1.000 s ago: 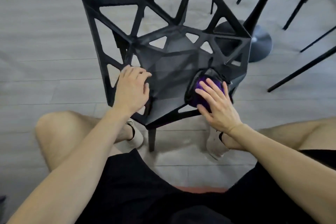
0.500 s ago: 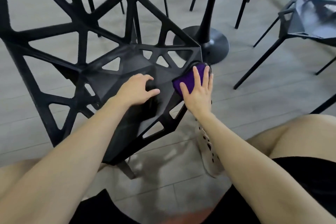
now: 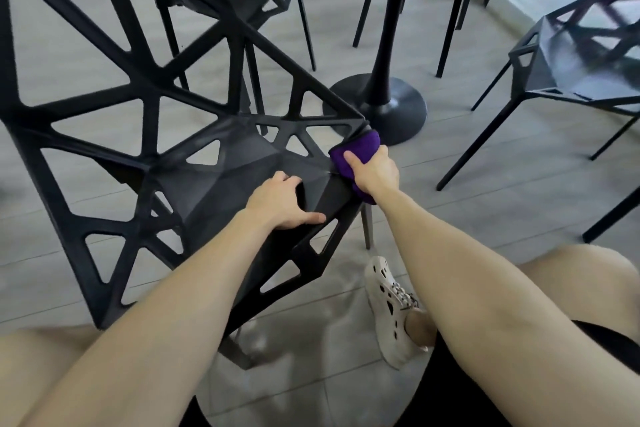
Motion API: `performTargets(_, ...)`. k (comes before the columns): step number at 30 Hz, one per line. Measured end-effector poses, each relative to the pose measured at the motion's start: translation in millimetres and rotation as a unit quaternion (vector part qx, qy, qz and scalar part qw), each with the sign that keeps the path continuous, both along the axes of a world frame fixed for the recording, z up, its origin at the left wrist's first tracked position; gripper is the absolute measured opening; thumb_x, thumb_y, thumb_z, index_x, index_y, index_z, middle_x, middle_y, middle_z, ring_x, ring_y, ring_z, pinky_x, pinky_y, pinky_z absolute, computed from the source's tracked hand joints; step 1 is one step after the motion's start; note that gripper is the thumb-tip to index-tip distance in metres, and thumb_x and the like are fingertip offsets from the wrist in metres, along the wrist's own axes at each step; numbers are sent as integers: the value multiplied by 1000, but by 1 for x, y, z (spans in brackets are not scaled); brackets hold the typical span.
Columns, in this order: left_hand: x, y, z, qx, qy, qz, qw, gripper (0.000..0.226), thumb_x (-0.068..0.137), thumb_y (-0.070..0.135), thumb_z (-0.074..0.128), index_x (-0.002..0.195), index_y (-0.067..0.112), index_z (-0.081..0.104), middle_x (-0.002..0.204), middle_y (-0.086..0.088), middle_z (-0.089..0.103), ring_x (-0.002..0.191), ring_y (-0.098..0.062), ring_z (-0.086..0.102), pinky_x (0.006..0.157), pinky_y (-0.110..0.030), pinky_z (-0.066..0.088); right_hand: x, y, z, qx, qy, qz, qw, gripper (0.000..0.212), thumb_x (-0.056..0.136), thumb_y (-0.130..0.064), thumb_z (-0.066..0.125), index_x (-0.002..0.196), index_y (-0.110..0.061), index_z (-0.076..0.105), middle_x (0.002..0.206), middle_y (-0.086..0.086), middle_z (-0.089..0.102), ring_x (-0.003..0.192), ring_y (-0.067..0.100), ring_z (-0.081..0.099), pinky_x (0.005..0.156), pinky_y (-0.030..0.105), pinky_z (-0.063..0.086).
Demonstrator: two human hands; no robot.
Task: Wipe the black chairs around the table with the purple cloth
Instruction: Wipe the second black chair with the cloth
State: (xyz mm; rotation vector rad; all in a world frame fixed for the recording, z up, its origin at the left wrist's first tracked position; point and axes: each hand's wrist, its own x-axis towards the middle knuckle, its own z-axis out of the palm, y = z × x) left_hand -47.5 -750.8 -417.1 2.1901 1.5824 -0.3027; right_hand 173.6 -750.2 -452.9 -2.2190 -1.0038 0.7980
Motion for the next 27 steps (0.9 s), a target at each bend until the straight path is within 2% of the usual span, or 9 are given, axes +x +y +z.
performTargets(7, -19, -31, 2, 4, 9, -46, 999, 125, 44, 96, 76, 147, 30, 49, 138, 3, 50, 133, -25, 52, 106, -47, 52, -17, -74, 2, -18, 5, -16, 1000, 67, 97, -66, 65, 132, -12, 48, 129, 16, 68, 118, 40, 64, 85, 41, 45)
performTargets(11, -30, -43, -1, -1, 37, -96, 995, 117, 44, 96, 76, 139, 33, 51, 131, 6, 51, 123, -21, 55, 98, -43, 53, -24, -110, -3, -9, -30, -18, 999, 62, 100, -62, 62, 130, -10, 47, 127, 18, 69, 118, 44, 65, 91, 45, 51)
performTargets(14, -35, -29, -1, -18, 1, -66, 998, 106, 51, 99, 71, 134, 34, 56, 128, 10, 58, 119, -17, 60, 99, -42, 54, -23, -113, 5, 51, 1, -48, 998, 66, 96, -62, 69, 131, -14, 40, 133, 13, 64, 117, 42, 65, 95, 53, 55)
performTargets(17, -29, -2, -4, 21, -65, -14, 998, 87, 76, 78, 76, 144, 28, 54, 141, 1, 61, 132, -25, 58, 106, -47, 52, -12, -88, 18, 84, -68, 6, 994, 76, 92, -63, 74, 141, -14, 42, 135, 8, 56, 116, 34, 63, 94, 49, 56)
performTargets(21, -2, 43, -3, 88, -136, 43, 986, 94, 88, 38, 79, 166, 15, 30, 168, -11, 37, 156, -33, 33, 126, -48, 34, -2, -60, 27, 92, -182, 88, 975, 67, 98, -60, 68, 141, -11, 50, 129, 9, 59, 110, 32, 64, 82, 39, 49)
performTargets(23, 12, 62, -2, 57, -161, 57, 984, 82, 85, 21, 74, 158, 18, 37, 155, -14, 52, 146, -39, 44, 116, -48, 42, -1, -47, 29, 87, -230, 114, 963, 59, 102, -58, 63, 135, -11, 53, 124, 9, 63, 105, 33, 66, 76, 38, 45)
performTargets(24, 18, 66, -3, 37, -175, 57, 982, 73, 81, 15, 69, 149, 23, 42, 136, -13, 63, 131, -40, 55, 102, -46, 48, -2, -36, 32, 85, -251, 127, 956, 55, 103, -58, 61, 131, -11, 54, 120, 9, 65, 101, 33, 67, 74, 38, 44)
performTargets(25, 22, 66, -4, 22, -191, 56, 980, 71, 78, 10, 64, 144, 27, 43, 118, -9, 66, 113, -36, 61, 90, -41, 48, -5, -22, 35, 82, -270, 140, 949, 53, 103, -59, 58, 126, -11, 55, 115, 9, 67, 97, 33, 68, 72, 39, 44)
performTargets(27, 23, 60, -10, 14, -235, 62, 970, 79, 78, 5, 58, 150, 31, 39, 108, -4, 65, 96, -28, 60, 81, -35, 44, -17, 11, 46, 76, -300, 172, 935, 52, 103, -62, 54, 114, -12, 56, 101, 6, 69, 87, 33, 68, 68, 40, 45)
